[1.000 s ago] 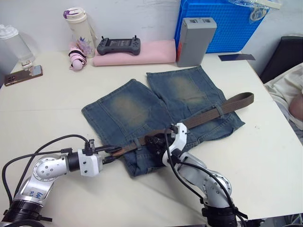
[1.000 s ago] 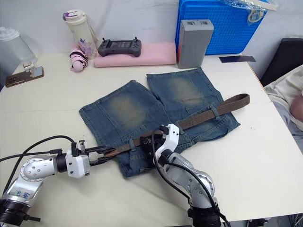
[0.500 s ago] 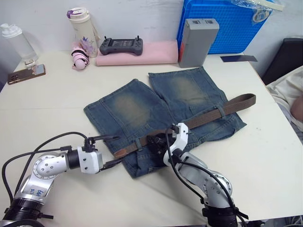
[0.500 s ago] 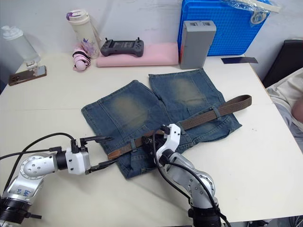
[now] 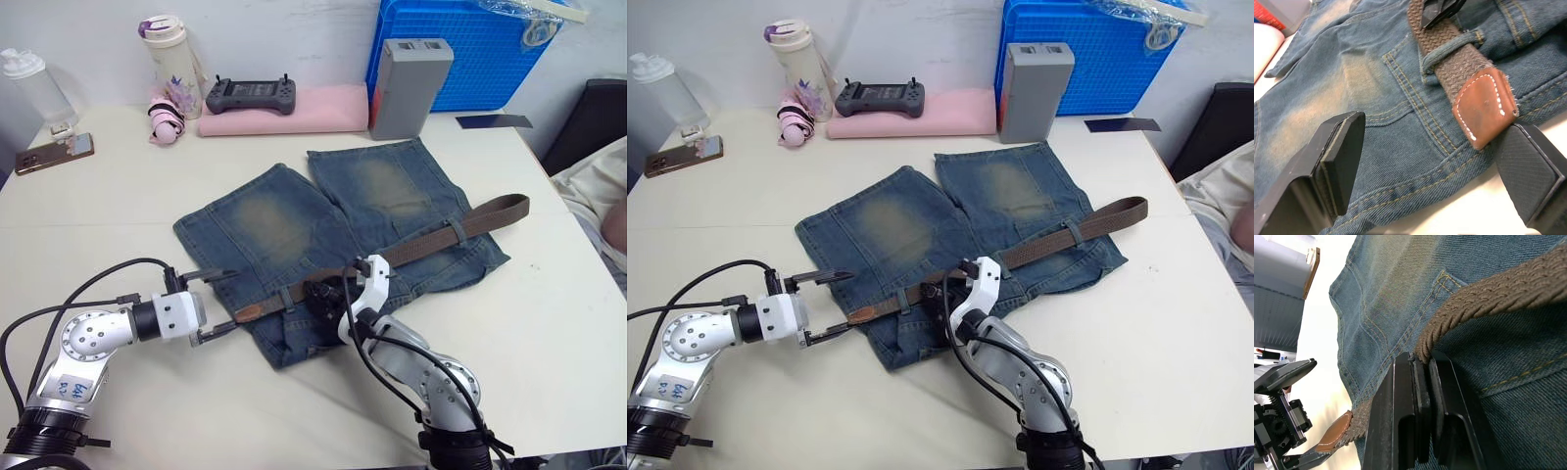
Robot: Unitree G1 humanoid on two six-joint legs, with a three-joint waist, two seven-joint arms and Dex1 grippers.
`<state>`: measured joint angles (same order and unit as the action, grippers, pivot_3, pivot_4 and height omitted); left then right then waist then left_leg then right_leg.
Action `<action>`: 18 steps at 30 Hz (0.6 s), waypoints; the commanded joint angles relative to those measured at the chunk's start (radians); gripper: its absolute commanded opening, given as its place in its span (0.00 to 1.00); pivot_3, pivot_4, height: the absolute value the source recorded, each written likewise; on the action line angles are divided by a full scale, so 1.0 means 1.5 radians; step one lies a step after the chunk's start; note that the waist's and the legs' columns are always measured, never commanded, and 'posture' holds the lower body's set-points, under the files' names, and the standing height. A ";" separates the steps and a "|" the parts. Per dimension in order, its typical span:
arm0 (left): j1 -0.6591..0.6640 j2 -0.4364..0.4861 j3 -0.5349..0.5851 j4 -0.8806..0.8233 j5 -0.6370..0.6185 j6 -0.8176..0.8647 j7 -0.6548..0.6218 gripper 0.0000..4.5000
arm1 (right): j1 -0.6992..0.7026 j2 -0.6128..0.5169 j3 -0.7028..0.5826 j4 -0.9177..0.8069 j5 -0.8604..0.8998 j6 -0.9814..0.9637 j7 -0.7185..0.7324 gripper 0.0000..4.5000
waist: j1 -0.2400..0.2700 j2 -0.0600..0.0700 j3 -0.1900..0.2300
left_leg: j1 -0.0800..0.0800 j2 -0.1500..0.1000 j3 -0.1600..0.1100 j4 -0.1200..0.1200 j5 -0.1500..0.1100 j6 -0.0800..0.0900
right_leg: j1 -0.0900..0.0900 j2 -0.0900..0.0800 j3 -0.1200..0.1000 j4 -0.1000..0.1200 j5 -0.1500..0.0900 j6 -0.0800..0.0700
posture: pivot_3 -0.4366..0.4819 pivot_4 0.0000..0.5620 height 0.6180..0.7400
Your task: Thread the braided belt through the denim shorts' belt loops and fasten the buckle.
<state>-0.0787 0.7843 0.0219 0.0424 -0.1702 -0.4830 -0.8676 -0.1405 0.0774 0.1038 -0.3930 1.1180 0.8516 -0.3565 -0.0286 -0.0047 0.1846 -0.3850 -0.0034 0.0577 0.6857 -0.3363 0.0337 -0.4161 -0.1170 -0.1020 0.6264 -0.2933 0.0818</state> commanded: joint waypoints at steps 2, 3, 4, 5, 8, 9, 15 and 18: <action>-0.011 -0.010 -0.002 -0.014 0.020 -0.041 0.002 0.94 | 0.016 0.015 -0.003 -0.007 -0.008 0.000 -0.009 0.00 | 0.000 0.000 0.000 | 0.000 0.000 0.000 0.000 0.000 0.000 | 0.000 0.000 0.000 0.000 0.000 0.000 | 0.48 0.27 0.77; -0.014 -0.012 -0.004 -0.012 0.026 -0.049 0.003 0.94 | 0.017 0.016 -0.003 -0.007 -0.009 -0.001 -0.010 0.00 | 0.001 0.000 0.000 | 0.000 0.000 0.000 0.000 0.000 0.000 | 0.000 0.000 0.000 0.000 0.000 0.000 | 0.48 0.27 0.77; -0.016 -0.014 -0.004 -0.010 0.030 -0.055 0.003 0.94 | 0.017 0.017 -0.002 -0.008 -0.009 -0.002 -0.011 0.00 | 0.001 0.000 0.000 | 0.000 0.000 0.000 0.000 0.000 0.000 | 0.000 0.000 0.000 0.000 0.000 0.000 | 0.48 0.27 0.77; -0.018 -0.015 -0.005 -0.008 0.036 -0.068 0.003 0.94 | 0.018 0.017 -0.002 -0.008 -0.009 -0.002 -0.011 0.00 | 0.001 0.000 0.000 | 0.000 0.000 0.000 0.000 0.000 0.000 | 0.000 0.000 0.000 0.000 0.000 0.000 | 0.48 0.27 0.77; -0.022 -0.016 -0.007 -0.003 0.042 -0.092 -0.001 0.81 | 0.019 0.017 -0.002 -0.009 -0.009 -0.003 -0.012 0.00 | 0.000 0.000 0.000 | 0.000 0.000 0.000 0.000 0.000 0.000 | 0.000 0.000 0.000 0.000 0.000 0.000 | 0.48 0.27 0.77; -0.022 -0.015 -0.009 -0.002 0.043 -0.101 -0.003 0.74 | 0.019 0.017 -0.003 -0.009 -0.009 -0.003 -0.012 0.00 | 0.000 0.000 0.000 | 0.000 0.000 0.000 0.000 0.000 0.000 | 0.000 0.000 0.000 0.000 0.000 0.000 | 0.48 0.27 0.77; -0.016 -0.004 -0.020 0.009 0.061 -0.156 -0.011 0.15 | 0.018 0.016 -0.004 -0.008 -0.008 -0.004 -0.011 0.00 | 0.000 0.000 0.000 | 0.000 0.000 0.000 0.000 0.000 0.000 | 0.000 0.000 0.000 0.000 0.000 0.000 | 0.48 0.27 0.77; -0.014 -0.002 -0.022 0.013 0.069 -0.168 -0.009 0.01 | 0.017 0.016 -0.004 -0.007 -0.009 -0.004 -0.011 0.00 | 0.001 0.000 0.000 | 0.000 0.000 0.000 0.000 0.000 0.000 | 0.000 0.000 0.000 0.000 0.000 0.000 | 0.48 0.27 0.77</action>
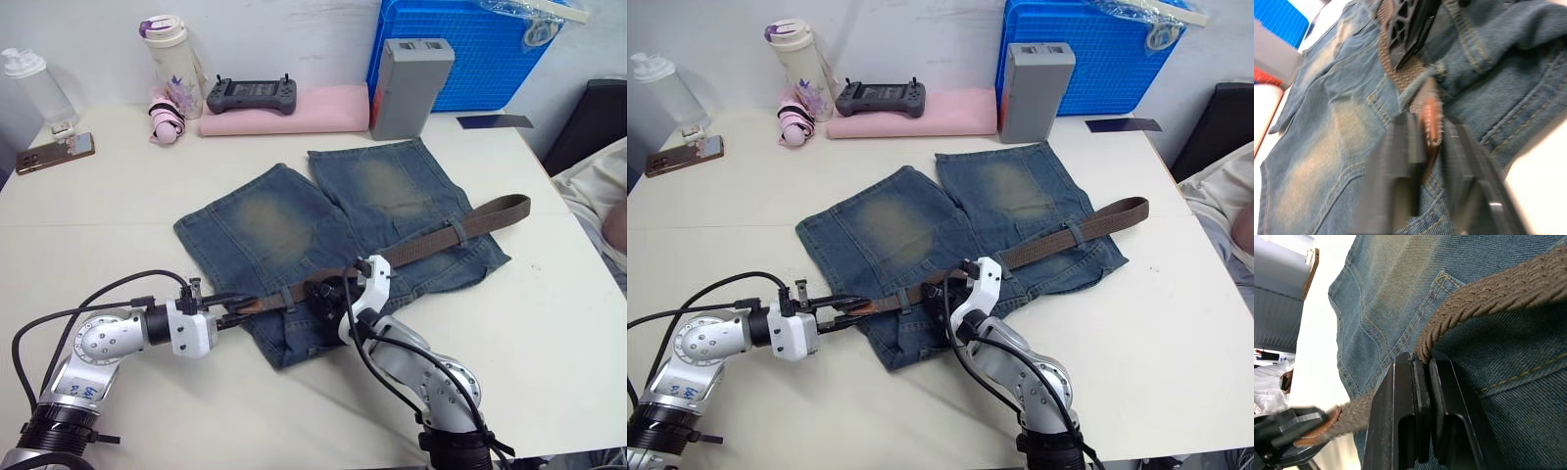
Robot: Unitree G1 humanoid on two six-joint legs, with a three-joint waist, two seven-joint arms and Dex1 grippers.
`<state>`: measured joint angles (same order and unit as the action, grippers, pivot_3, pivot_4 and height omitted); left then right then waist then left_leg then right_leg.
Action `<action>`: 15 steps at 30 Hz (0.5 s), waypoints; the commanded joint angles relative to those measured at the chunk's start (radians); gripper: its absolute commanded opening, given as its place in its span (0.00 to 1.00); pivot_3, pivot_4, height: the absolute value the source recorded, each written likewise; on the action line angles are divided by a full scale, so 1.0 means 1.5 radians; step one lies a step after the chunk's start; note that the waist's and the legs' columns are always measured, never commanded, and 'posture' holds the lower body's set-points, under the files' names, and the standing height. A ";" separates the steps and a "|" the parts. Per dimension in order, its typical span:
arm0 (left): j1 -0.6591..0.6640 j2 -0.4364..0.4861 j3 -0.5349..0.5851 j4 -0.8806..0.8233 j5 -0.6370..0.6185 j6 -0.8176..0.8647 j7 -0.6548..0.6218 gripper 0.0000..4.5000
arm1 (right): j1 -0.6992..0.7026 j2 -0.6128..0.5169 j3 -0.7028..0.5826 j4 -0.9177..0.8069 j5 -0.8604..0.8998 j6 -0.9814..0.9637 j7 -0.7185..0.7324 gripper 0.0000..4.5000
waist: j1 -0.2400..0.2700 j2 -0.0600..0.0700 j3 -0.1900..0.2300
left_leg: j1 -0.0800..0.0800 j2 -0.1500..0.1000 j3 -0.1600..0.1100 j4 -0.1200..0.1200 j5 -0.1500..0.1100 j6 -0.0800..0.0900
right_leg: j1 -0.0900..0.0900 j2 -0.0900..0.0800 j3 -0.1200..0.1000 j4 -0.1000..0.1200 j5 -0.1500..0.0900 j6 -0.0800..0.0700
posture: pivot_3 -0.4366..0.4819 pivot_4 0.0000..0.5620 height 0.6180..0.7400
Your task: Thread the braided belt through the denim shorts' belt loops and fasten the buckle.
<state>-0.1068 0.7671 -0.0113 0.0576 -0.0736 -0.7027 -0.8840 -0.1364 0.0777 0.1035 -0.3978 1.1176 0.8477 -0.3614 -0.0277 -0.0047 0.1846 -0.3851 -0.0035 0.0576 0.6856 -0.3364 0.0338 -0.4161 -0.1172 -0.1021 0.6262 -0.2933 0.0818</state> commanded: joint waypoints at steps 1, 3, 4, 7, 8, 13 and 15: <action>0.005 0.010 0.000 0.004 0.007 -0.024 0.003 0.01 | 0.014 0.016 -0.003 -0.004 -0.008 -0.001 -0.007 0.00 | 0.000 0.000 0.000 | 0.000 0.000 0.000 0.000 0.000 0.000 | 0.000 0.000 0.000 0.000 0.000 0.000 | 0.48 0.27 0.77; 0.006 0.011 -0.001 0.012 0.017 -0.030 0.005 0.01 | 0.012 0.013 -0.003 -0.004 -0.010 0.000 -0.006 0.00 | 0.000 0.000 0.000 | 0.000 0.000 0.000 0.000 0.000 0.000 | 0.000 0.000 0.000 0.000 0.000 0.000 | 0.48 0.27 0.77; 0.006 0.011 -0.001 0.016 0.021 -0.029 0.006 0.01 | 0.010 0.012 -0.004 -0.004 -0.011 -0.001 -0.005 0.00 | 0.000 0.000 0.000 | 0.000 0.000 0.000 0.000 0.000 0.000 | 0.000 0.000 0.000 0.000 0.000 0.000 | 0.48 0.27 0.77; 0.001 0.010 -0.003 0.029 0.028 -0.036 0.010 0.01 | -0.001 0.004 -0.020 -0.012 -0.005 -0.008 0.002 0.08 | 0.000 0.000 0.000 | 0.000 0.000 0.000 0.000 0.000 0.000 | 0.000 0.000 0.000 0.000 0.000 0.000 | 0.48 0.27 0.77; -0.001 0.009 -0.005 0.031 0.029 -0.037 0.011 0.00 | -0.006 -0.003 -0.032 -0.023 0.007 -0.008 0.004 0.18 | 0.000 0.000 0.000 | 0.000 0.000 0.000 0.000 0.000 0.000 | 0.000 0.000 0.000 0.000 0.000 0.000 | 0.48 0.27 0.77; -0.007 0.002 -0.011 0.033 0.033 -0.039 0.017 0.00 | -0.033 -0.130 -0.087 -0.122 0.049 0.028 0.062 0.71 | 0.000 0.000 0.000 | 0.000 0.000 0.000 0.000 0.000 0.000 | 0.000 0.000 0.000 0.000 0.000 0.000 | 0.48 0.27 0.77; -0.008 0.000 -0.014 0.033 0.036 -0.040 0.020 0.00 | -0.029 -0.210 -0.097 -0.168 0.059 0.048 0.103 0.91 | 0.001 0.000 0.000 | 0.000 0.000 0.000 0.000 0.000 0.000 | 0.000 0.000 0.000 0.000 0.000 0.000 | 0.48 0.27 0.77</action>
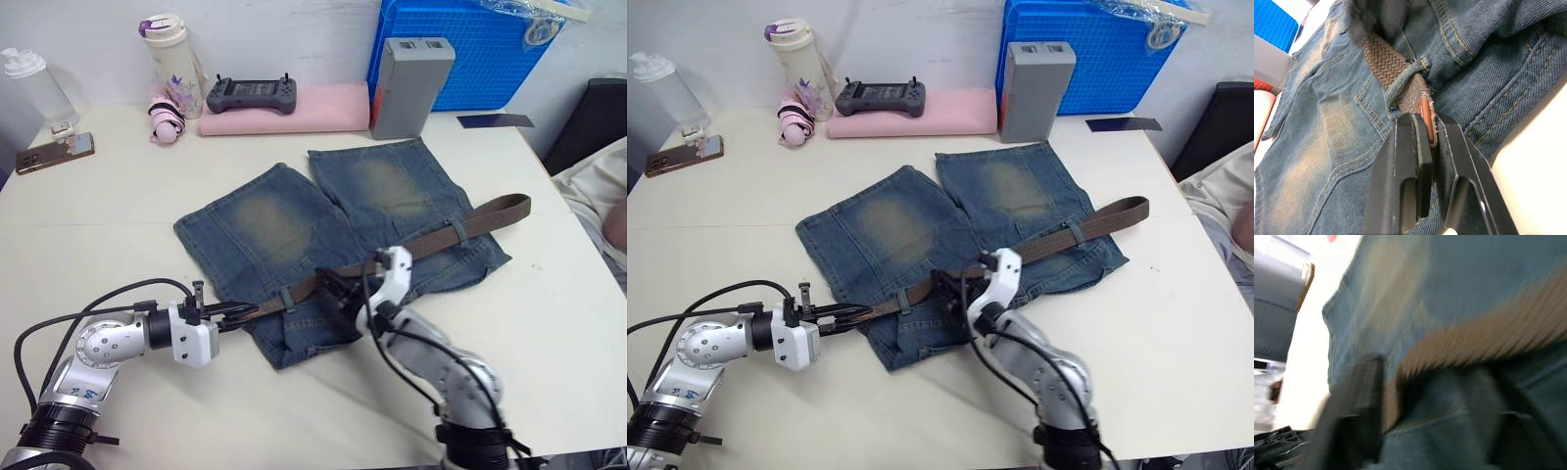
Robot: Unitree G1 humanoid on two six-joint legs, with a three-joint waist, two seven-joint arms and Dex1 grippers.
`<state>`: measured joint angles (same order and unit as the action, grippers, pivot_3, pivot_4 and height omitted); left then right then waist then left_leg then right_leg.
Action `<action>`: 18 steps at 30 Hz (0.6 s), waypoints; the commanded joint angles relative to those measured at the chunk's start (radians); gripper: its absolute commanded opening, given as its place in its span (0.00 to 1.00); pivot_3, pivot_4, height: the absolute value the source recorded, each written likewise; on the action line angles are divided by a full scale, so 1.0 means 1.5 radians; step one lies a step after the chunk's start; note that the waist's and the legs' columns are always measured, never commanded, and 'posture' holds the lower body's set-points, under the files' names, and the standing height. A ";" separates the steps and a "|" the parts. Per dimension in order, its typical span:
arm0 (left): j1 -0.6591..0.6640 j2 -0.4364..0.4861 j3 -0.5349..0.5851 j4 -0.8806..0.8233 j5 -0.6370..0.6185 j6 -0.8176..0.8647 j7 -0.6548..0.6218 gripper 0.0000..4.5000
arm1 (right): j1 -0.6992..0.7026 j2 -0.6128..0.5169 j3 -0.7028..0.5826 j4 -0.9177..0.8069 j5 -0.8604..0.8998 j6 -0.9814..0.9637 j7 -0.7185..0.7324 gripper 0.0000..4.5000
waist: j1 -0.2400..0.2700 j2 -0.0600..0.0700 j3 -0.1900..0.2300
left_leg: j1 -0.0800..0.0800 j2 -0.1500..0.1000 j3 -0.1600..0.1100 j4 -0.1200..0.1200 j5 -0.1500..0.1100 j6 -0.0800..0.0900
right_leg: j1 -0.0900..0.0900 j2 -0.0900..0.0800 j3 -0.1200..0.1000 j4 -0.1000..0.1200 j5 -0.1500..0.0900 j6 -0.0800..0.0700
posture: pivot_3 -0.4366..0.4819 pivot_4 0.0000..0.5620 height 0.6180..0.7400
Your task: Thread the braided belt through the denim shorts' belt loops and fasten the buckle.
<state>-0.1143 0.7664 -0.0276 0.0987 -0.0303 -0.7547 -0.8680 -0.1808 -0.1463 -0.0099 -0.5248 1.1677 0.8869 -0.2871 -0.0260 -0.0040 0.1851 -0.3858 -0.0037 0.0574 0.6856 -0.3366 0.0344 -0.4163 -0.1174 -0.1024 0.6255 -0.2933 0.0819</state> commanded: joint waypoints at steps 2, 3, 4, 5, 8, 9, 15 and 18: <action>-0.004 -0.001 -0.005 0.006 0.010 -0.007 0.014 0.00 | 0.008 -0.133 -0.032 -0.122 0.039 0.035 0.091 0.91 | 0.000 0.000 0.000 | 0.000 0.000 0.000 0.000 0.000 0.000 | 0.000 0.000 0.000 0.000 0.000 0.000 | 0.48 0.27 0.77; -0.004 -0.001 -0.005 0.006 0.010 -0.007 0.016 0.00 | 0.011 -0.157 -0.036 -0.134 0.046 0.036 0.103 0.91 | 0.000 0.000 0.000 | 0.000 0.000 0.000 0.000 0.000 0.000 | 0.000 0.000 0.000 0.000 0.000 0.000 | 0.48 0.27 0.77; -0.005 -0.002 -0.006 0.007 0.012 -0.008 0.018 0.00 | 0.013 -0.185 -0.036 -0.144 0.041 0.040 0.116 0.91 | -0.001 0.000 0.000 | 0.000 0.000 0.000 0.000 0.000 0.000 | 0.000 0.000 0.000 -0.001 0.000 0.000 | 0.48 0.27 0.77; -0.005 -0.003 -0.008 0.008 0.014 -0.010 0.020 0.00 | 0.013 -0.206 -0.036 -0.150 0.033 0.041 0.123 0.85 | -0.002 0.000 0.000 | 0.000 0.000 0.000 0.000 0.000 0.000 | 0.000 0.000 0.000 -0.001 0.000 0.000 | 0.48 0.27 0.77; -0.006 -0.004 -0.012 0.008 0.020 -0.014 0.027 0.00 | 0.015 -0.264 -0.015 -0.152 -0.037 0.044 0.137 0.60 | 0.000 0.000 0.000 | 0.000 0.000 0.000 0.000 0.000 0.000 | 0.000 0.000 -0.001 0.000 0.000 0.000 | 0.48 0.27 0.77; -0.004 -0.003 -0.013 0.006 0.023 -0.018 0.029 0.00 | 0.015 -0.289 0.006 -0.137 -0.089 0.039 0.148 0.52 | 0.001 0.000 0.000 | 0.000 0.000 0.000 0.000 0.000 0.000 | 0.000 0.000 -0.001 0.000 0.000 0.000 | 0.48 0.27 0.77; 0.007 0.003 -0.010 0.001 0.037 -0.029 0.045 0.00 | 0.020 -0.341 0.108 -0.043 -0.285 0.007 0.205 0.01 | 0.001 0.000 0.000 | 0.000 0.000 0.000 0.000 0.001 0.000 | 0.001 0.000 -0.001 0.000 0.000 0.000 | 0.48 0.27 0.77; 0.012 0.012 -0.007 -0.002 0.045 -0.034 0.049 0.00 | 0.026 -0.338 0.136 -0.006 -0.337 0.001 0.233 0.01 | 0.002 -0.001 0.000 | 0.002 0.000 0.000 0.000 0.001 0.000 | 0.002 0.000 -0.001 -0.001 0.000 0.000 | 0.48 0.27 0.77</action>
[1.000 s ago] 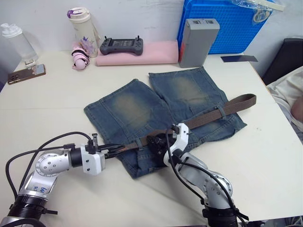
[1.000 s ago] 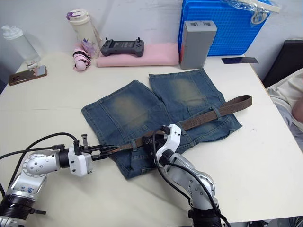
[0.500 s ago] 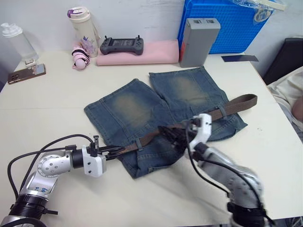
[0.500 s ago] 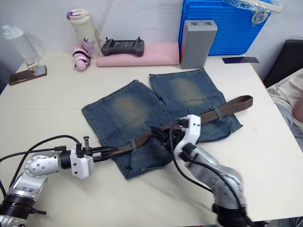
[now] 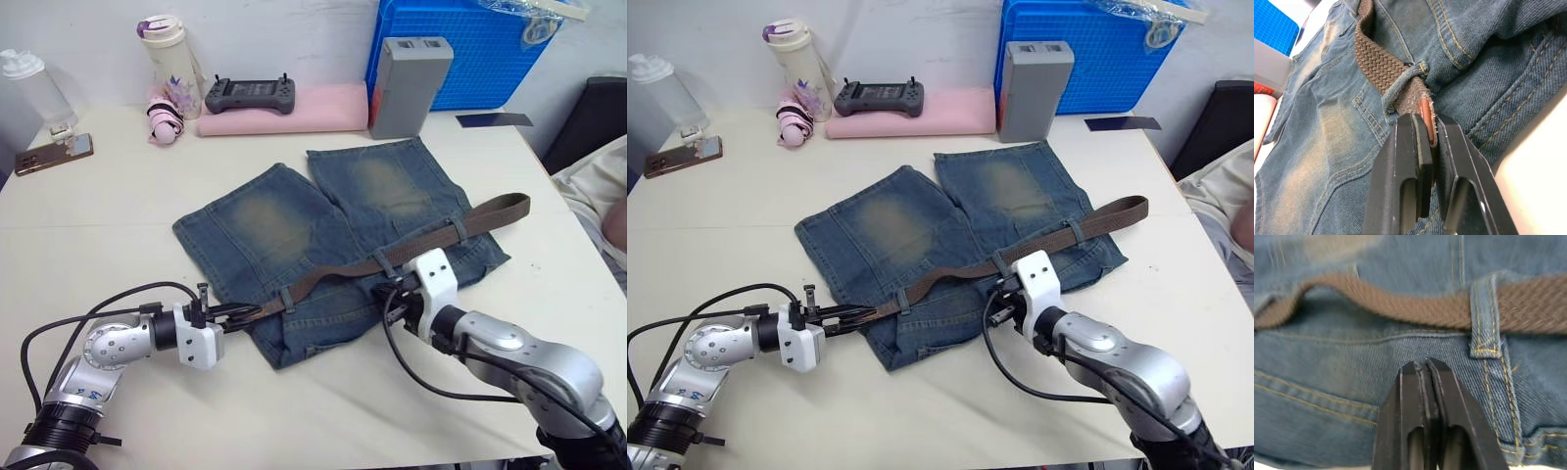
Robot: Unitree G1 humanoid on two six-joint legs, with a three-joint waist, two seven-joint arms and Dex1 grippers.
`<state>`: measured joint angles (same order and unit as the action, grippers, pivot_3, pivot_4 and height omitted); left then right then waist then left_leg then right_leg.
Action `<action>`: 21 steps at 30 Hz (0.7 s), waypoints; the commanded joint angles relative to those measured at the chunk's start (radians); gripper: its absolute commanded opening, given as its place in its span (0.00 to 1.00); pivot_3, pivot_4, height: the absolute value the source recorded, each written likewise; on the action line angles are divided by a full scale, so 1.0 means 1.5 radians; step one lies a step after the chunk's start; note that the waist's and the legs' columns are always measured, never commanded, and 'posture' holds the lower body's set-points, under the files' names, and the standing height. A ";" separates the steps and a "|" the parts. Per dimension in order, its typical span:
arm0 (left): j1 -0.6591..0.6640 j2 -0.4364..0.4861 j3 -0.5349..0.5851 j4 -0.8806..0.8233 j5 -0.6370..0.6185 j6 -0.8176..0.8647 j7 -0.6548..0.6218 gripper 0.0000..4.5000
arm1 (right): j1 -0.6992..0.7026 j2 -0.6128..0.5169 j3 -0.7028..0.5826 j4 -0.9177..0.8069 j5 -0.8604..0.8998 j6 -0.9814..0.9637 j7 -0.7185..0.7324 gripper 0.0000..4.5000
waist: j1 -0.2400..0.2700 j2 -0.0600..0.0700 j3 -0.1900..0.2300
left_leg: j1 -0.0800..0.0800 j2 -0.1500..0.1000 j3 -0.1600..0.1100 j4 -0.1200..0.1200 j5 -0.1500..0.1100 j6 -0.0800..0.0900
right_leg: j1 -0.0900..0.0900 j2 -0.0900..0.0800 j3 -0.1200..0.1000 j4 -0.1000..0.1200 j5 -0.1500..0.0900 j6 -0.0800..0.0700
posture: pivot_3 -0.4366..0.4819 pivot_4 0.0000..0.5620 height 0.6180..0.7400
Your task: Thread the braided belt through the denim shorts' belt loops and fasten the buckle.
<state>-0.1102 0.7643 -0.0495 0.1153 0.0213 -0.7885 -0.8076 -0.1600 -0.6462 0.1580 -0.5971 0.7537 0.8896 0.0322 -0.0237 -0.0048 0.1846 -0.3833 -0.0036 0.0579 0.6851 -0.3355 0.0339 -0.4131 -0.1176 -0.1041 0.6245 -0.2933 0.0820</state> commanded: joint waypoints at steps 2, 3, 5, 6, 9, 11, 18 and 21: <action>0.012 0.027 0.007 -0.018 0.016 -0.021 0.006 0.00 | 0.014 0.006 0.028 0.064 -0.078 0.006 0.029 0.01 | 0.001 -0.002 -0.001 | 0.003 0.000 0.000 0.000 0.000 0.000 | 0.003 0.000 0.000 -0.001 0.000 0.000 | 0.48 0.27 0.77; 0.013 0.032 0.008 -0.019 0.017 -0.026 0.006 0.00 | 0.014 0.013 0.028 0.070 -0.084 0.011 0.032 0.01 | 0.001 -0.003 -0.002 | 0.004 0.000 0.000 0.000 0.000 0.000 | 0.004 0.000 0.000 -0.002 0.000 0.000 | 0.48 0.27 0.77; 0.016 0.048 0.009 -0.024 0.020 -0.036 0.003 0.00 | 0.012 0.025 0.030 0.081 -0.095 0.019 0.041 0.01 | 0.001 -0.004 -0.002 | 0.006 0.000 0.000 0.000 -0.001 0.000 | 0.005 0.000 0.000 -0.003 0.000 0.000 | 0.48 0.27 0.77; 0.019 0.058 0.012 -0.028 0.021 -0.041 0.003 0.00 | 0.009 0.031 0.031 0.084 -0.098 0.024 0.045 0.01 | 0.001 -0.004 -0.002 | 0.007 0.000 0.000 0.000 -0.001 0.000 | 0.006 0.000 0.001 -0.003 0.000 0.000 | 0.48 0.27 0.77; 0.038 0.082 0.023 -0.037 0.019 -0.052 0.006 0.00 | 0.003 0.041 0.032 0.086 -0.106 0.036 0.060 0.01 | 0.001 -0.004 -0.003 | 0.008 0.000 -0.001 -0.001 -0.002 0.001 | 0.007 -0.001 0.001 -0.003 0.000 -0.001 | 0.48 0.27 0.77; 0.073 0.099 0.044 -0.046 0.010 -0.060 0.013 0.00 | 0.001 0.043 0.031 0.086 -0.111 0.043 0.073 0.01 | -0.002 -0.004 -0.003 | 0.008 0.000 -0.001 -0.001 -0.002 0.000 | 0.007 -0.001 0.001 -0.003 -0.001 -0.001 | 0.48 0.27 0.77; 0.346 0.178 0.254 0.082 -0.037 -0.231 0.021 0.00 | -0.019 0.049 0.028 0.094 -0.130 0.054 0.110 0.01 | -0.005 -0.004 -0.003 | 0.009 0.002 0.000 -0.003 -0.003 -0.001 | 0.006 -0.001 0.000 -0.003 -0.002 -0.003 | 0.48 0.27 0.77; 0.443 0.226 0.327 0.252 -0.030 -0.337 0.015 0.00 | -0.027 0.057 0.030 0.097 -0.137 0.059 0.120 0.01 | -0.003 -0.005 -0.004 | 0.009 0.002 0.000 -0.003 -0.004 0.001 | 0.005 -0.001 0.000 -0.002 -0.002 -0.003 | 0.48 0.27 0.77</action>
<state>0.5110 1.0678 0.3675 0.3518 -0.0243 -1.1952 -0.7793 -0.2141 -0.5625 0.1892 -0.5052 0.5796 0.9306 0.2106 -0.0282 -0.0125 0.1792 -0.3702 -0.0010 0.0585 0.6807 -0.3415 0.0358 -0.4066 -0.1186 -0.1039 0.6214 -0.2964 0.0764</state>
